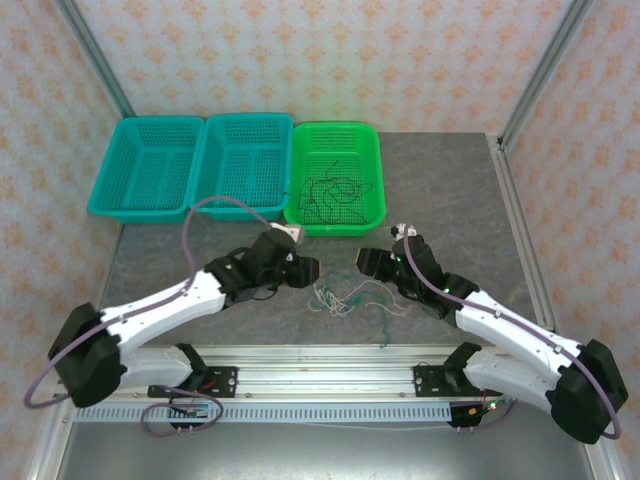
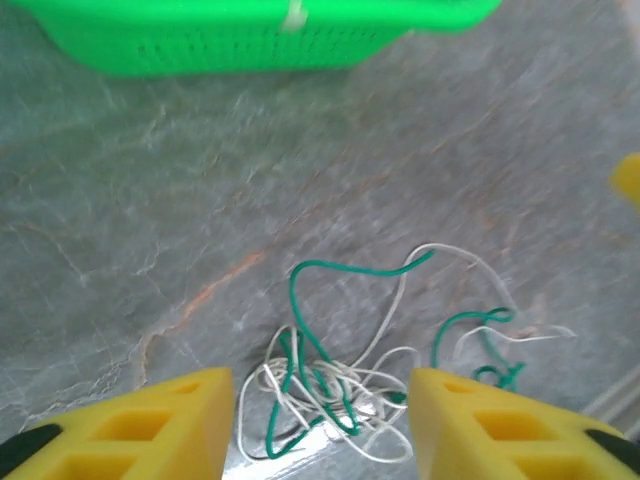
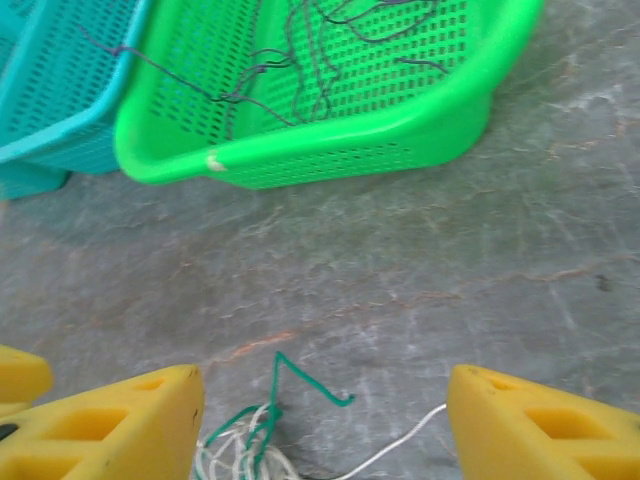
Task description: Untangle the cables
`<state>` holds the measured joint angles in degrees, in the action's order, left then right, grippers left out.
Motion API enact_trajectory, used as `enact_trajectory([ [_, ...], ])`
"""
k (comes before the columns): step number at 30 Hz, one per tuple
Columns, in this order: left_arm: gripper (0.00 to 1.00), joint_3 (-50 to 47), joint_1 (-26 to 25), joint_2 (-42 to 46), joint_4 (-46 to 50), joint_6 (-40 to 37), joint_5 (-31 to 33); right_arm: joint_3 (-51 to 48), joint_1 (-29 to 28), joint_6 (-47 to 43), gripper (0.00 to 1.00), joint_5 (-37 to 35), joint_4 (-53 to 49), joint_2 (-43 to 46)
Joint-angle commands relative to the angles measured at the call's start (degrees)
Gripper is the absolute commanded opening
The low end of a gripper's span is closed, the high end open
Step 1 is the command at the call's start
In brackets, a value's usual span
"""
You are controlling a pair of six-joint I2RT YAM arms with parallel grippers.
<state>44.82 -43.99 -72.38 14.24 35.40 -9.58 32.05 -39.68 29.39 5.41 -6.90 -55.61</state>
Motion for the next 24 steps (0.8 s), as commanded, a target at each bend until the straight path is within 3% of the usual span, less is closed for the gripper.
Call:
enact_trajectory([
  [1, 0.45, -0.1, -1.5, -5.0, -3.7, 8.6, 3.4, -0.5, 0.2, 2.3, 0.65, -3.7, -0.6, 1.4],
  [11, 0.22, -0.1, -2.0, -16.7, -7.5, 15.4, 4.6, -1.0, 0.2, 3.8, 0.66, -1.3, -2.0, 2.3],
  [15, 0.00, -1.3, -2.0, -16.2, -8.8, 16.8, 4.7, -0.4, 0.1, 1.9, 0.65, 2.1, -1.5, 0.5],
  [21, 0.00, 0.0, -2.0, -15.6, -7.2, 13.8, 4.3, 6.2, -6.7, -5.1, 0.67, -0.2, -6.9, -8.8],
  [24, 0.00, 0.0, -2.0, -15.3, -8.3, 13.6, 3.7, 8.6, -9.1, -5.5, 0.69, 2.4, -5.8, -15.7],
])
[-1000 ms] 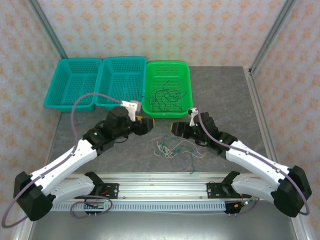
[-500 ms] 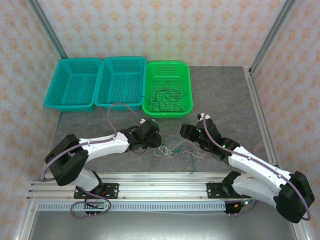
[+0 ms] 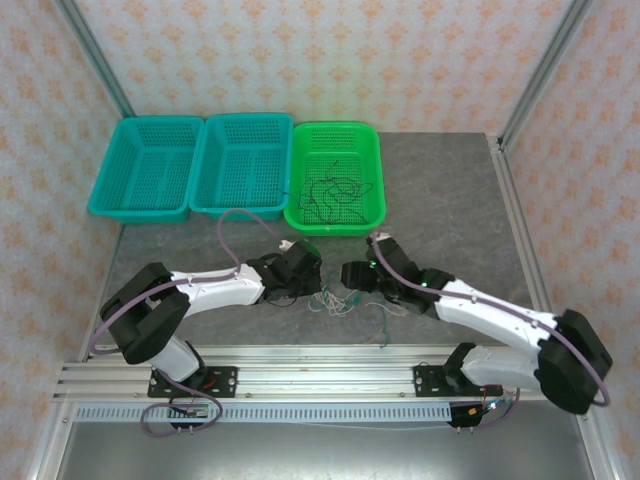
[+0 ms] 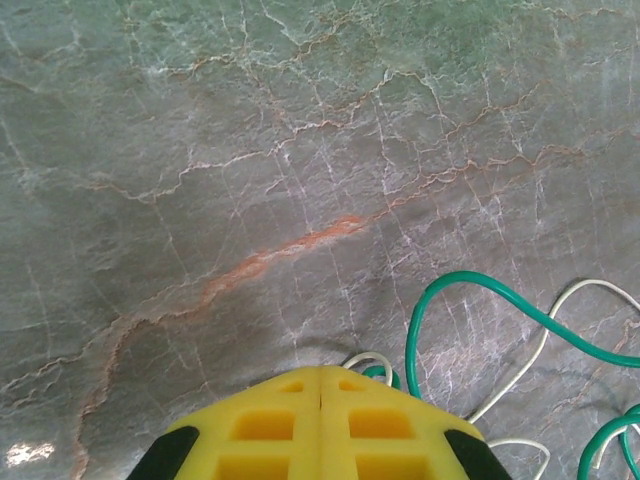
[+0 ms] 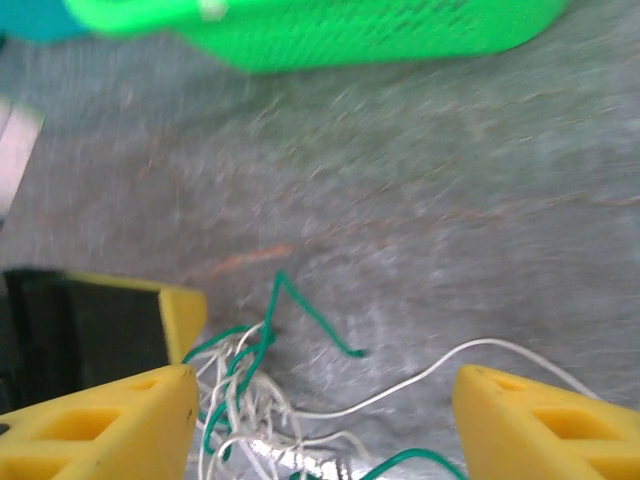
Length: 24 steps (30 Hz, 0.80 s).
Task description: Untangle the cables
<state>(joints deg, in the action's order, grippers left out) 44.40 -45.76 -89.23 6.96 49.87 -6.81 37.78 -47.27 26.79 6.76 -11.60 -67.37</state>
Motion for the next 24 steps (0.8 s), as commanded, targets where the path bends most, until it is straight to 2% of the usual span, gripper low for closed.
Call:
enact_trajectory([
  [1, 0.00, 0.4, -0.2, 1.6, -1.2, -1.0, 0.8, 3.1, -1.6, -2.0, 0.69, 3.0, 0.0, -6.0],
  [4, 0.00, 0.3, -0.2, 2.2, -1.6, -0.9, 0.8, 3.7, -2.4, 0.0, 0.63, 8.5, 4.1, -12.8],
  [9, 0.00, 0.9, -0.1, 3.4, 1.2, -3.0, 2.7, 6.2, -3.9, -0.8, 0.54, 10.5, 3.8, -22.7],
  [11, 0.00, 0.9, 0.4, 4.6, 2.0, -3.7, 3.5, 6.7, -3.9, -0.9, 0.43, 9.7, 2.8, -25.1],
  [14, 0.00, 0.0, 2.2, 7.1, 2.2, -3.9, 3.1, 7.0, -3.7, 0.6, 0.17, 4.9, 0.2, -26.0],
  [17, 0.00, -1.9, 5.4, 10.9, 2.9, -4.0, 2.5, 5.1, -0.9, 4.5, 0.02, -0.8, -1.7, -23.7],
  [20, 0.00, -4.1, 9.7, 15.5, 5.1, -4.5, 2.0, 1.6, 5.4, 8.6, 0.00, -2.3, -2.6, -20.2],
  [24, 0.00, -7.0, 15.7, 22.1, 9.5, -5.7, 1.6, -1.8, 13.2, 11.1, 0.04, -3.8, -5.6, -15.3],
])
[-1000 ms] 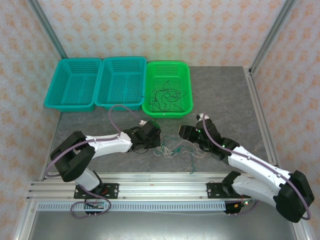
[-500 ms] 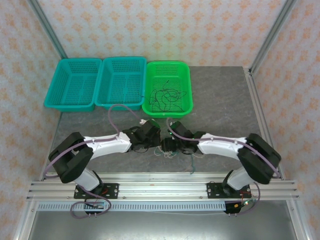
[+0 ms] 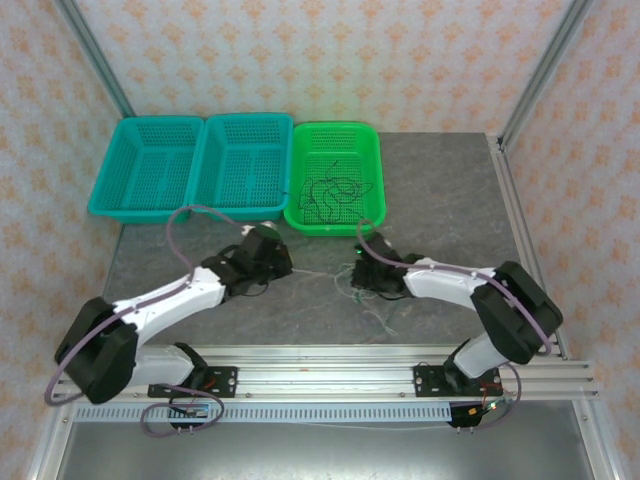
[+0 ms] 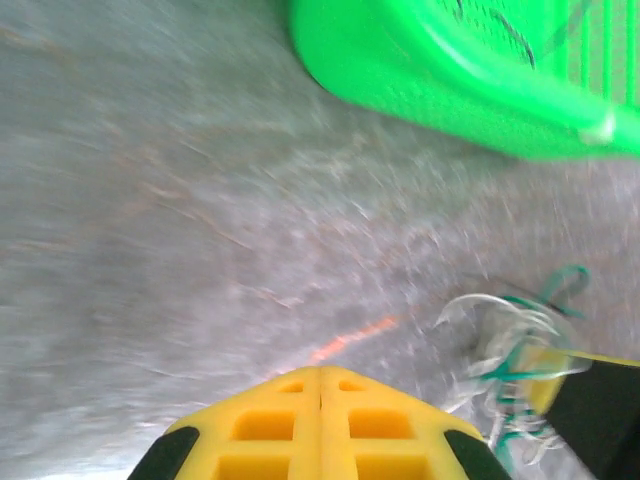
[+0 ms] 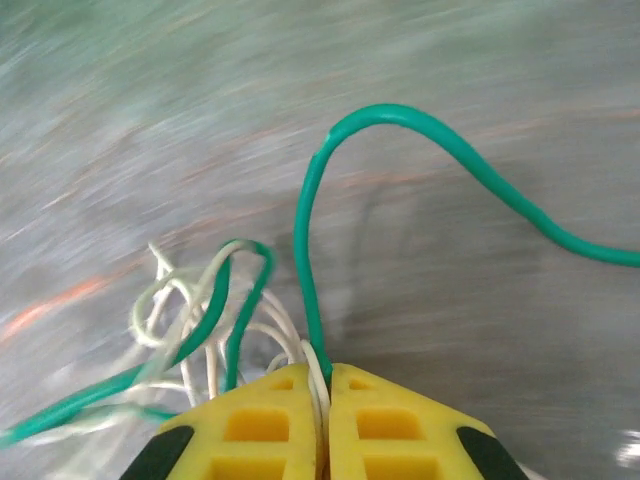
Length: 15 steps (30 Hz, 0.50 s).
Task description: Untangle the cables
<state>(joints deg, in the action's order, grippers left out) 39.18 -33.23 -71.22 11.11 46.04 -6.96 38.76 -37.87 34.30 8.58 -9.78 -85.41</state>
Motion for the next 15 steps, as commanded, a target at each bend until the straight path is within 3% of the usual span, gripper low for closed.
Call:
enact_trajectory([
  [1, 0.00, -2.3, 4.4, 5.5, 6.3, -2.1, 1.7, -3.0, 5.1, 4.0, 0.05, -6.4, -8.6, 3.7],
  [8, 0.00, -6.2, 11.0, 13.9, 10.8, -1.8, 1.7, -4.7, 13.9, 7.4, 0.07, -9.1, -14.2, 9.4],
  [15, 0.00, -9.7, 15.4, 18.1, 15.6, 1.8, 6.2, -8.4, 24.1, 10.1, 0.07, -2.9, -13.3, 14.2],
])
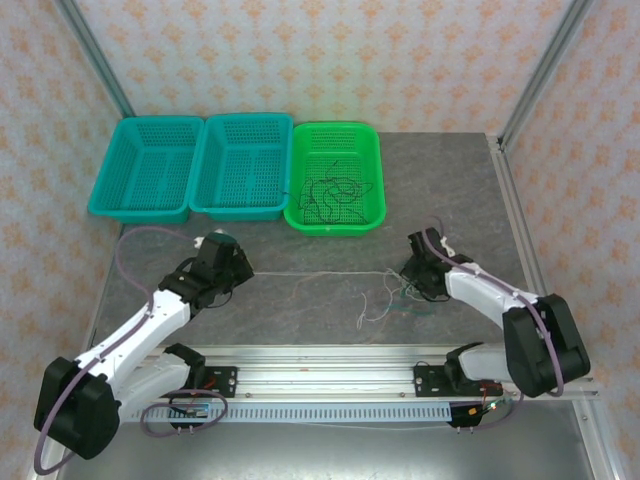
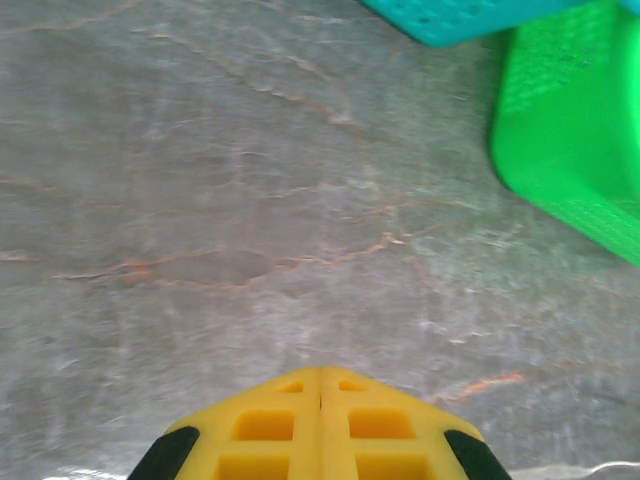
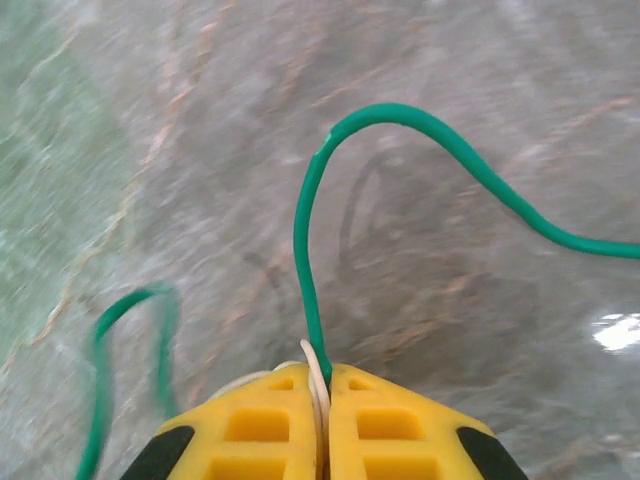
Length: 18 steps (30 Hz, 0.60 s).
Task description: Untangle the cables
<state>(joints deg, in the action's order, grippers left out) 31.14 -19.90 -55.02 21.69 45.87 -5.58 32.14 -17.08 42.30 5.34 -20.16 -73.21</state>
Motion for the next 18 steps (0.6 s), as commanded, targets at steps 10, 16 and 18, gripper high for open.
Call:
enact_trajectory([
  [10, 0.06, -4.6, 3.6, 4.8, -5.1, -3.6, -7.0, -3.8, 6.5, -7.8, 0.05, 20.8, 7.1, 10.1],
  [16, 0.40, -1.3, -8.7, 5.8, -11.4, -13.6, -5.0, 0.4, 1.5, -13.0, 0.01, 27.2, 8.1, 11.2],
  [18, 0.47, -0.4, -12.3, 5.4, -14.2, -17.2, -5.5, 1.4, 0.0, -13.5, 0.01, 28.3, 8.1, 11.1],
])
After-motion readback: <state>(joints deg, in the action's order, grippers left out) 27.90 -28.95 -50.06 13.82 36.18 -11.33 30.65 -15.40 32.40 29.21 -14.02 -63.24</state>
